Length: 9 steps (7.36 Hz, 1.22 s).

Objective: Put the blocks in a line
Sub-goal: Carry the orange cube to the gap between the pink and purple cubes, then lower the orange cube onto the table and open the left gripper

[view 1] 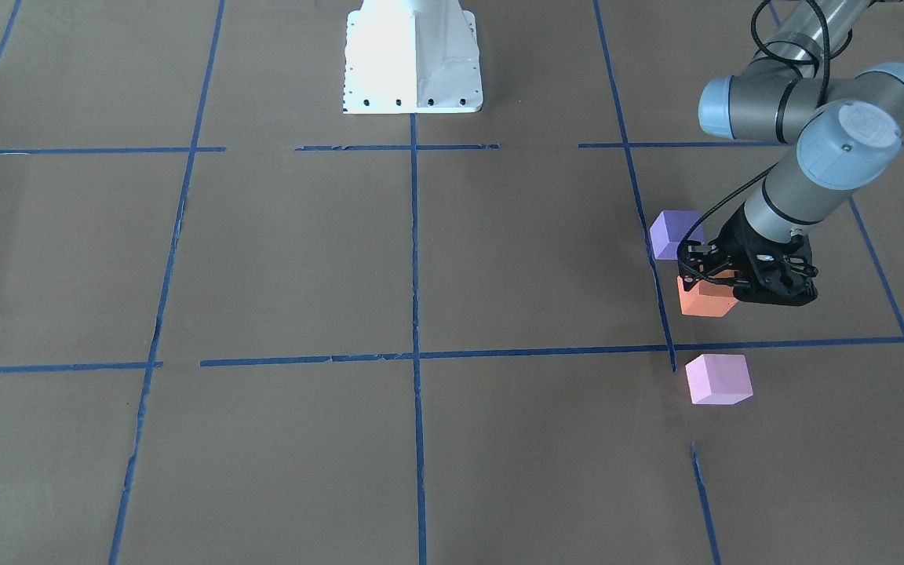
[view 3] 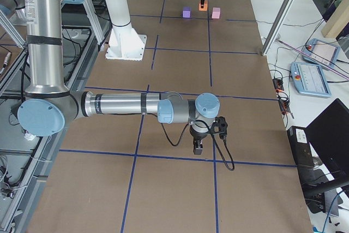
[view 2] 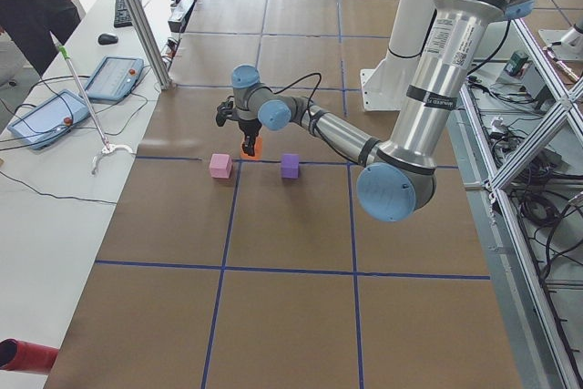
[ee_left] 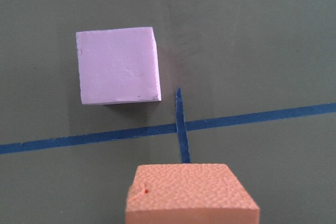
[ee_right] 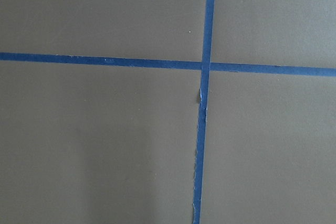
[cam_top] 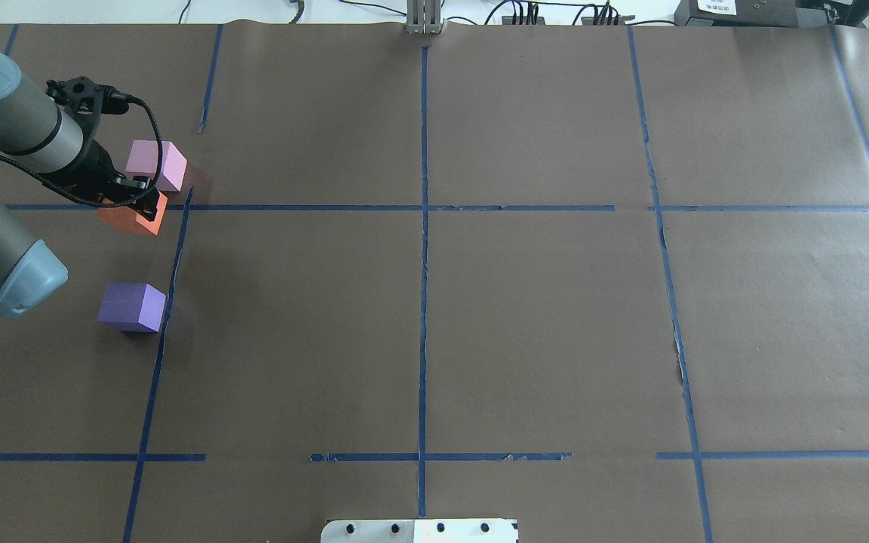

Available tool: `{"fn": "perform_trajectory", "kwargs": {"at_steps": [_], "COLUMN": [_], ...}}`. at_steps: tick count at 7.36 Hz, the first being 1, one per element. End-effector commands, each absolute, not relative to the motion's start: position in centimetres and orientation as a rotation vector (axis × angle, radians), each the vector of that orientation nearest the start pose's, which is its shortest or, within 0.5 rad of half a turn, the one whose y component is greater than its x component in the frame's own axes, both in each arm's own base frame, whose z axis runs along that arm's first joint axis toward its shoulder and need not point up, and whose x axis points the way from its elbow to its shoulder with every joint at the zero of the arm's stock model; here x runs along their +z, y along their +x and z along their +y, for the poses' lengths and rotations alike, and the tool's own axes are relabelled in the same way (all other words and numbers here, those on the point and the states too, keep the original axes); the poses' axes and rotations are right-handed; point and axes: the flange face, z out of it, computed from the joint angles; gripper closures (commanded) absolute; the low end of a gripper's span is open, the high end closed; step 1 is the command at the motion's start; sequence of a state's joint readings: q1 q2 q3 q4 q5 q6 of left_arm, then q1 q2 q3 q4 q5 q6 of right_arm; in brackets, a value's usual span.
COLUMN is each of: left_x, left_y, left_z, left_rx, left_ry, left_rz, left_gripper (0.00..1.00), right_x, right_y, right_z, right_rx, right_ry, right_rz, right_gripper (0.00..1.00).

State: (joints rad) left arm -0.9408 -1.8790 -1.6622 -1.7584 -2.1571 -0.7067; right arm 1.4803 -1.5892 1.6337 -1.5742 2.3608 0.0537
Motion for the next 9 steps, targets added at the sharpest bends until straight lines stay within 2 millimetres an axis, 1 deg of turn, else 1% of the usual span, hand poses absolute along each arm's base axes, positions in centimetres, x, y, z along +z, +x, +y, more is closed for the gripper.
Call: {"fn": "perform_trajectory", "kwargs": {"at_steps": [1,5,7,9], "left_x": [45.8,48.6,49.1,49.8], "left_y": [31.2,31.9,32.2,32.4], "left_z": [-55.3,-55.8,-55.8,-55.9], "left_rx": [0.1,0.097,0.075,0.065], "left_ry": [0.074,0.064,0.039,0.024], "left_rz": [0.793,0.812,0.849,0.843], "left_gripper": [0.76,0.76,0.76,0.76], "right_x": [63.6,63.6,63.6,63.6], "right_y": [1.8,1.8,1.8,1.8], "right_z": [-49.0,-49.0,-49.0,-49.0], "right_rx": [-0.051,-0.051,-0.051,-0.051], "right_ry": [-0.018,-0.018,-0.018,-0.018], "right_rz": [-0.791,-0.791,-0.791,-0.791], "right_gripper": [0.0,0.0,0.0,0.0]}}
